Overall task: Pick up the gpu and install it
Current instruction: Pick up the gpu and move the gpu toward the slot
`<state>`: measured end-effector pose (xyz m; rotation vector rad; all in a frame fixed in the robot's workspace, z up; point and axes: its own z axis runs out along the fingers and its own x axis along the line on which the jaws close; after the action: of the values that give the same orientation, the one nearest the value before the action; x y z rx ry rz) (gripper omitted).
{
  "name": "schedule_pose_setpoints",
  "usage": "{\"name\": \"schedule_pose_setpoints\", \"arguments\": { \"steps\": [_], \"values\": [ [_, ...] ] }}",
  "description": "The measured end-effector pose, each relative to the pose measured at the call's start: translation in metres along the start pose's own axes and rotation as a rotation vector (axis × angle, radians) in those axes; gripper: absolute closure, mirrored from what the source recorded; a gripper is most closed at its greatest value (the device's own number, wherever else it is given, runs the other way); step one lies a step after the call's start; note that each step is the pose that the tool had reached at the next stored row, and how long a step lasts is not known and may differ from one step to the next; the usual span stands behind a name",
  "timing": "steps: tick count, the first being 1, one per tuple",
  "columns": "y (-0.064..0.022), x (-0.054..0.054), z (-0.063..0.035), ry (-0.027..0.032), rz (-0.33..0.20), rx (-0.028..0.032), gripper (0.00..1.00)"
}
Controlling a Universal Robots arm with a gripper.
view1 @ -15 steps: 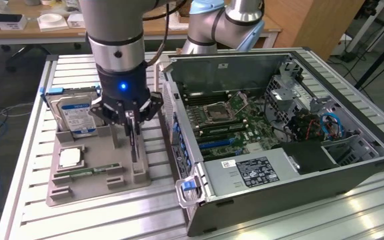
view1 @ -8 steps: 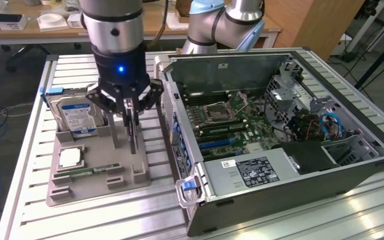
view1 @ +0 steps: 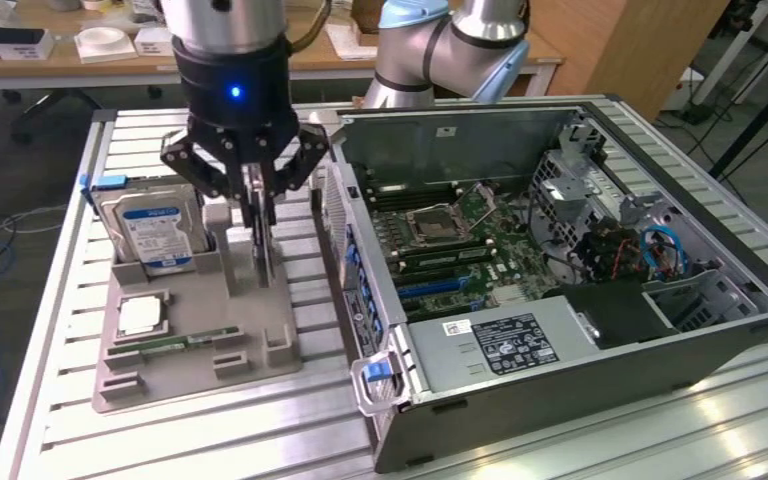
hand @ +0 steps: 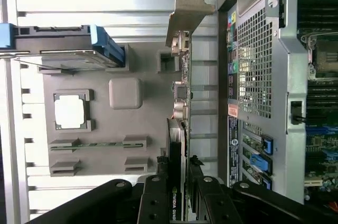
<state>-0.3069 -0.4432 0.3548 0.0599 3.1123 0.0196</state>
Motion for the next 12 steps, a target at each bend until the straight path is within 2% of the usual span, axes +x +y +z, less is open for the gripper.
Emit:
{"name": "schedule_pose_setpoints", "arguments": {
  "steps": [7, 12],
  "values": [
    [0.0004, -0.001, -0.0302, -0.0016, 0.000, -0.0001, 0.74],
    [0.0004, -0.001, -0.0340, -0.0018, 0.000, -0.0002, 0.74]
  ]
}}
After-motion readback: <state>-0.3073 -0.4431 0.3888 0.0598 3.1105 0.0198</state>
